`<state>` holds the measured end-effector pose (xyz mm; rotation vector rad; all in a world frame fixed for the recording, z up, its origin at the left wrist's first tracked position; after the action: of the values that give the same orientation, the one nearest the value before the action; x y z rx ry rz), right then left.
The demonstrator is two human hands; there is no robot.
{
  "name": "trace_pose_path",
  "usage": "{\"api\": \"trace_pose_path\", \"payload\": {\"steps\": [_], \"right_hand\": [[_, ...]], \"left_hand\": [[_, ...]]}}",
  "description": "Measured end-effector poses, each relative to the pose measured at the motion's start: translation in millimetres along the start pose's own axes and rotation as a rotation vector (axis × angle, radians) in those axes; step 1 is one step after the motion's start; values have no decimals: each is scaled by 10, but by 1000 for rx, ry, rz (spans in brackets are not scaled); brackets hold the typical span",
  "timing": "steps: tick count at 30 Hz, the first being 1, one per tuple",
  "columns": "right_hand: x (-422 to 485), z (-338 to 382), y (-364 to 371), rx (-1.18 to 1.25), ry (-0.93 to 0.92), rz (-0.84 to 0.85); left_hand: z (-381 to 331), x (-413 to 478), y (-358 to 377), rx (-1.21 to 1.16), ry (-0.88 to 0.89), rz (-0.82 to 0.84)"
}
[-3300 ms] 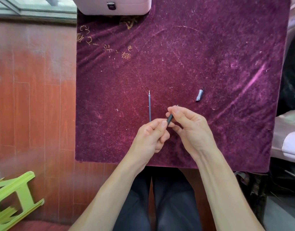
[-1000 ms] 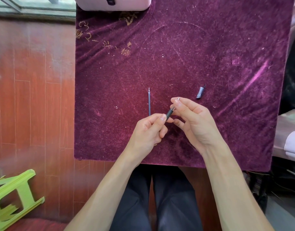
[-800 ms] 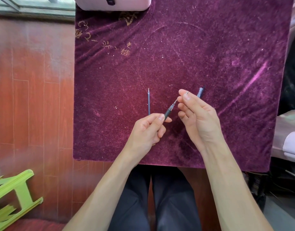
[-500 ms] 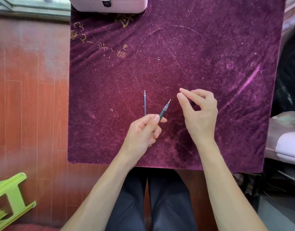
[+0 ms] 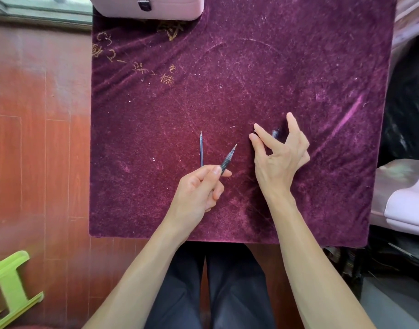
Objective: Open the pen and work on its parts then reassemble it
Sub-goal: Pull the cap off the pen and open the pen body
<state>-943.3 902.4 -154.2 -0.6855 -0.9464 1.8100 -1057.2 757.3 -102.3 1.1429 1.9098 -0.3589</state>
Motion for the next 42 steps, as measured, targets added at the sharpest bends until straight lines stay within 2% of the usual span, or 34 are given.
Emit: {"api": "trace_pose_path", "payload": {"steps": [11, 13, 14, 16, 19, 22, 35, 42], "right_hand": [[20, 74, -75, 31, 18, 27], [-6, 115, -173, 19, -2, -17], [-34, 134, -255, 57, -23, -76], [-117, 169, -422, 306, -1, -127], [-294, 306, -515, 767, 203, 141], [-425, 388, -423, 889, 283, 317], [-347, 445, -263, 980, 437, 304], [-382, 514, -264, 987, 395, 442]], "left_hand": [[-33, 6, 15, -2, 5, -9], [-33, 1, 8, -10, 6, -9], [-36, -5, 1, -16, 7, -7], [-45, -17, -16, -29, 10, -2], [-36, -33, -29, -21, 7, -6], [-9, -53, -38, -17, 1, -10], [177, -109, -130, -15, -21, -39], [161, -147, -144, -56, 9, -53]]}}
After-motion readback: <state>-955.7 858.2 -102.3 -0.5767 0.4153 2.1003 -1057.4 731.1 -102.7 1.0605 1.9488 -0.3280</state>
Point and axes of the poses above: each hand's wrist, its own x-axis towards the middle knuckle, its own y-axis out of the palm, z = x × y, the point moved 1 cm from there along x, towards the middle knuckle, and after that the axes turned 12 degrees about -y, right-handed, at the moved point
